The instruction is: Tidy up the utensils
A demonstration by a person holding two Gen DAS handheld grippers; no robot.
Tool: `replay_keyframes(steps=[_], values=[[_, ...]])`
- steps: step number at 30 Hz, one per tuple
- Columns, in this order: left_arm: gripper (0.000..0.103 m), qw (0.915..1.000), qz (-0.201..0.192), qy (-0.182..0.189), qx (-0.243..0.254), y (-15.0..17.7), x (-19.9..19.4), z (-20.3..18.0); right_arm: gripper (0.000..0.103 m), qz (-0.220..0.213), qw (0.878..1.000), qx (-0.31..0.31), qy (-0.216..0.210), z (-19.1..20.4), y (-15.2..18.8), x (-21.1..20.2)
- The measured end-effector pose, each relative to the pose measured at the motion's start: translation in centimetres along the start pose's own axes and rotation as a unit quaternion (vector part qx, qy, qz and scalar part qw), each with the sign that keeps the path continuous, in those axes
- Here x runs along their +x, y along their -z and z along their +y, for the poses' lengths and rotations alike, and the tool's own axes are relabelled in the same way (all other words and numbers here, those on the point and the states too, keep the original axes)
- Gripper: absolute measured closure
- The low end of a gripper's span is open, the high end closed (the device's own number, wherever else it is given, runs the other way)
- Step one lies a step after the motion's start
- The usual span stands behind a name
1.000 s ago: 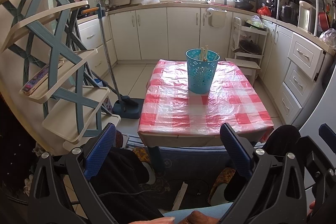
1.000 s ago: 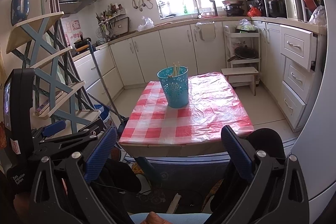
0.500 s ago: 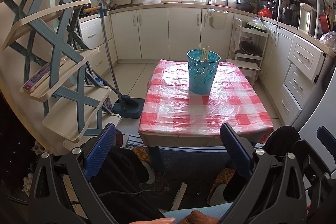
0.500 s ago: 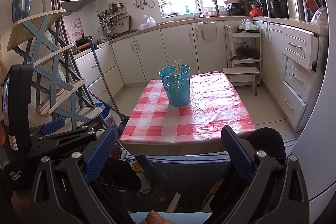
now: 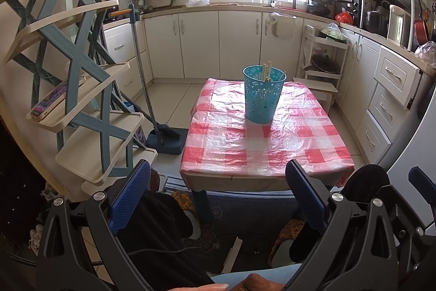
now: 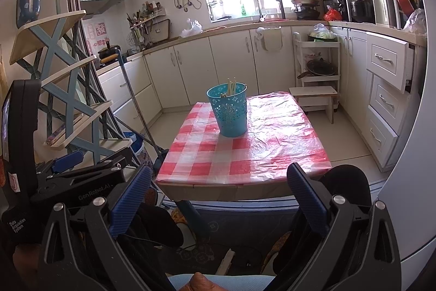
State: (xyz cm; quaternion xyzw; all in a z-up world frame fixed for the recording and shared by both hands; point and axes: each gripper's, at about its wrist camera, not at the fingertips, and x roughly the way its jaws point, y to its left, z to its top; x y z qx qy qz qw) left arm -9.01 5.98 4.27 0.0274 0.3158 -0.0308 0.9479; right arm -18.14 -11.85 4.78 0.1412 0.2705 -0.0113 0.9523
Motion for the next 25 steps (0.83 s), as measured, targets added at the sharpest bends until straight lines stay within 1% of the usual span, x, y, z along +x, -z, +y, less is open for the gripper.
replay_keyframes(steps=[4,6,8,9,14,17,21,25], values=[[0.008,0.9999,-0.001,0.009,-0.005,0.0,-0.1,0.1,0.007,0.001,1.000,0.000,0.000,0.1,0.0,0.0],[0.008,0.9996,0.004,0.024,-0.012,0.0,0.0,0.2,0.007,0.003,1.000,0.000,-0.001,0.0,0.2,0.1],[0.008,0.9986,0.007,0.047,-0.022,0.2,0.2,0.6,0.007,0.006,1.000,0.001,-0.002,-0.1,0.4,0.3],[0.008,0.9984,0.005,0.050,-0.025,0.4,0.3,0.7,0.007,0.008,1.000,0.002,-0.002,-0.1,0.5,0.4],[0.008,0.9996,-0.003,0.029,0.000,0.6,0.7,0.0,0.007,0.000,1.000,0.004,0.006,-0.8,0.2,0.6],[0.008,0.9998,-0.005,0.015,0.012,0.4,1.4,-0.4,0.007,-0.001,1.000,0.006,0.015,-1.5,-0.1,1.4],[0.008,0.9998,0.019,0.011,0.002,-0.6,3.7,-0.2,0.007,0.007,1.000,0.007,0.028,-2.7,-0.9,3.6],[0.008,0.9995,0.022,0.014,-0.018,-1.7,6.4,0.2,0.007,0.016,0.999,0.005,0.044,-4.3,-1.9,7.1]])
